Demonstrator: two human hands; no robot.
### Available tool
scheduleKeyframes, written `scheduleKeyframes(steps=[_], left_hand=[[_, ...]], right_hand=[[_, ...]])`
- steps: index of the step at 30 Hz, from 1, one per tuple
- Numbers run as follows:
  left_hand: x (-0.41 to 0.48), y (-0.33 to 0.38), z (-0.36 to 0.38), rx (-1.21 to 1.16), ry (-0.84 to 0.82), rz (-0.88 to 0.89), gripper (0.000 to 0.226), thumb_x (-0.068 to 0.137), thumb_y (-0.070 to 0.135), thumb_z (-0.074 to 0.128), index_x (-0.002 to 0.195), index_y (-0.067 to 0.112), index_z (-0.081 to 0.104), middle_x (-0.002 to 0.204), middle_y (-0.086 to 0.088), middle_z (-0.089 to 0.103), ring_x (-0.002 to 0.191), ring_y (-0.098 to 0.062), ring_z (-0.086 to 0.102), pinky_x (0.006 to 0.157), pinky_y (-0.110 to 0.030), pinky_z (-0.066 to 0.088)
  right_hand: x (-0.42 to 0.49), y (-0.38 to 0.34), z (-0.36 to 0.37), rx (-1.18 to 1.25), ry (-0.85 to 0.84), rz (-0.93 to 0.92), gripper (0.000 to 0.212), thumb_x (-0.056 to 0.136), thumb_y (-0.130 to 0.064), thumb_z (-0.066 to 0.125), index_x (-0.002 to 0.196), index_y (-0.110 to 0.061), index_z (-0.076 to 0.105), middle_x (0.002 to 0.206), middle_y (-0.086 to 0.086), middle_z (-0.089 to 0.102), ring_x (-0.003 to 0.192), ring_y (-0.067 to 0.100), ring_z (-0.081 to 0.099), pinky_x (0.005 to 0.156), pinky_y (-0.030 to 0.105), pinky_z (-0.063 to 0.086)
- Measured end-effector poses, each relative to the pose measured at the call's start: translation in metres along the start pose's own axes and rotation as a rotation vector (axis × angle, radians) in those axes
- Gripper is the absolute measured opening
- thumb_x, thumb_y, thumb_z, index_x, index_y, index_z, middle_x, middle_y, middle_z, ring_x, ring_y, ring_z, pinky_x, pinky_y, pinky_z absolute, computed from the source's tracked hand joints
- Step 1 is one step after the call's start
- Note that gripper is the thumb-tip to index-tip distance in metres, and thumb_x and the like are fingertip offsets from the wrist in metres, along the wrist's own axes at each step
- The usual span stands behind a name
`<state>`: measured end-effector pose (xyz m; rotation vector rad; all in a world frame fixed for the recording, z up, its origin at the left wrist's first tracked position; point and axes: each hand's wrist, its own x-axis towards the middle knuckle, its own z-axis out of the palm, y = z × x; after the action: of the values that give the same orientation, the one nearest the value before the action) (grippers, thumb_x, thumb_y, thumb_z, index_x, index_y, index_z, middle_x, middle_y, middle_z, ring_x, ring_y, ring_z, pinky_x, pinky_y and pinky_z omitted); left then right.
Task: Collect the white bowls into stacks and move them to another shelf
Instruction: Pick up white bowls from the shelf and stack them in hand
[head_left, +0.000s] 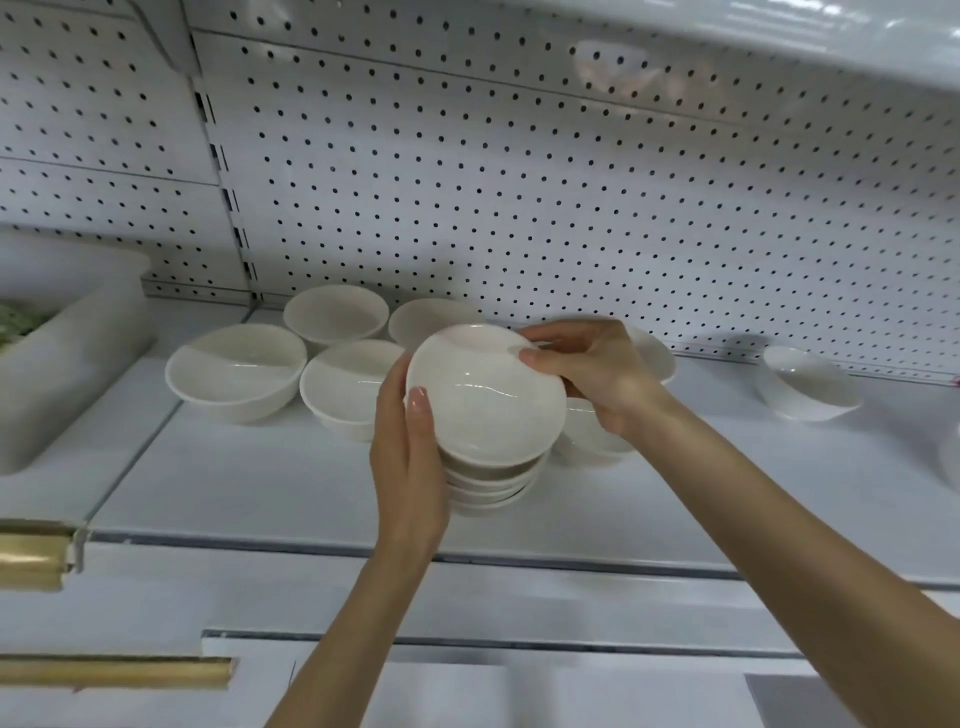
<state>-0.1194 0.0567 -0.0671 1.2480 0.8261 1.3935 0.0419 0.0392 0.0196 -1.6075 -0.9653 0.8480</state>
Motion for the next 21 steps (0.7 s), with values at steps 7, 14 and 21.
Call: scheduleKeyframes(steps=[7, 14, 21], left_hand=[[0.002, -0.007, 0.003, -0.086, -0.023, -0.034, 0.06, 0.085, 0.062, 0.032, 0.134, 0.032, 0.049, 0.123, 0.024, 0.059, 0.115, 0.006, 0.054, 0.091, -0.011, 0.044], [0.001, -0.005, 0.008, -0.095, 0.01, -0.072, 0.033, 0.091, 0.049, 0.031, 0.114, 0.044, 0.053, 0.114, 0.022, 0.062, 0.106, 0.006, 0.059, 0.086, -0.013, 0.047], [0.001, -0.007, 0.013, -0.137, 0.077, -0.076, 0.035, 0.088, 0.054, 0.037, 0.114, 0.039, 0.056, 0.113, 0.016, 0.064, 0.106, -0.002, 0.061, 0.087, -0.021, 0.05]], right_hand=[[-0.004, 0.005, 0.004, -0.017, 0.053, -0.019, 0.021, 0.079, -0.003, 0.074, 0.074, -0.023, 0.068, 0.07, -0.005, 0.069, 0.057, 0.004, 0.063, 0.057, 0.019, 0.052], [-0.01, 0.017, 0.001, -0.061, 0.059, -0.132, 0.017, 0.082, -0.006, 0.073, 0.079, -0.023, 0.072, 0.068, -0.012, 0.072, 0.061, -0.001, 0.064, 0.057, 0.011, 0.048], [-0.016, 0.032, 0.007, -0.043, 0.029, -0.149, 0.019, 0.085, -0.013, 0.07, 0.089, -0.031, 0.074, 0.088, -0.012, 0.075, 0.082, 0.0, 0.067, 0.076, 0.014, 0.05]])
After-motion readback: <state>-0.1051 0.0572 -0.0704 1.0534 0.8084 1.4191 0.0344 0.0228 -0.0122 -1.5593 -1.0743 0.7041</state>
